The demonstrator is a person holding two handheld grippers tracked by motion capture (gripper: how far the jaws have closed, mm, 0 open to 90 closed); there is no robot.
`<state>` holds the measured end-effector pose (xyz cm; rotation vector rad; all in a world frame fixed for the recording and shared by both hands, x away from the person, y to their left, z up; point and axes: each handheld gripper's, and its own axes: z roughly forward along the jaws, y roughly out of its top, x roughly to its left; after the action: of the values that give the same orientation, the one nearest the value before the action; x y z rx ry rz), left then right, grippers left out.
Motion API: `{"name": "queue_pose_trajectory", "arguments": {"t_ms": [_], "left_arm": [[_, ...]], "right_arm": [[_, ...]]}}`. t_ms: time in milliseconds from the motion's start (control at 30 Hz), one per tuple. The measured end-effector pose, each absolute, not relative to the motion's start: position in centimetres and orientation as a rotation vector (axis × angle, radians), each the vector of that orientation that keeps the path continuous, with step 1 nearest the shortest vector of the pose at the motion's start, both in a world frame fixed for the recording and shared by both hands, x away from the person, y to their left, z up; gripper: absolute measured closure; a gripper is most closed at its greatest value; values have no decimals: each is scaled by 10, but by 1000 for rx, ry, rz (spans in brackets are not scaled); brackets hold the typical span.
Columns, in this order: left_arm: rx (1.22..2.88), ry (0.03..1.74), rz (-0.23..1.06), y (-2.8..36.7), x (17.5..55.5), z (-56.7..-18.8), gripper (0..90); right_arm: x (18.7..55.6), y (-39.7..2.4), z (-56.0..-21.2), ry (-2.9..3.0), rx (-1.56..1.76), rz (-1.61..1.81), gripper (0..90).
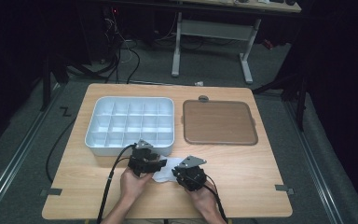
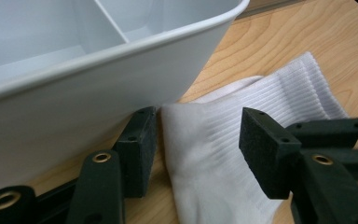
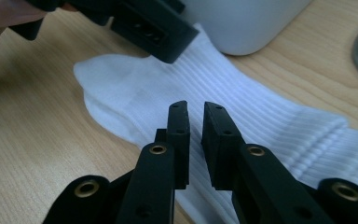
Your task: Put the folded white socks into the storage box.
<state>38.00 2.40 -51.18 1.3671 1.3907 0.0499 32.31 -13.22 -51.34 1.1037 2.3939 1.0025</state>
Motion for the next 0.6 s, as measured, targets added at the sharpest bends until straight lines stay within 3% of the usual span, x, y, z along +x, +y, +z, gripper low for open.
{"name": "queue_pose_trajectory", "arguments": {"t_ms": [367,600], "left_arm": [[1402,1396,27,14,380,-521,488],[1465,1385,8,10,377,-527,645]], "right_arm": [[311,-136,-520,2445,1051,1008,834],[307,-141,-521,2456,1038,1029,834]]}}
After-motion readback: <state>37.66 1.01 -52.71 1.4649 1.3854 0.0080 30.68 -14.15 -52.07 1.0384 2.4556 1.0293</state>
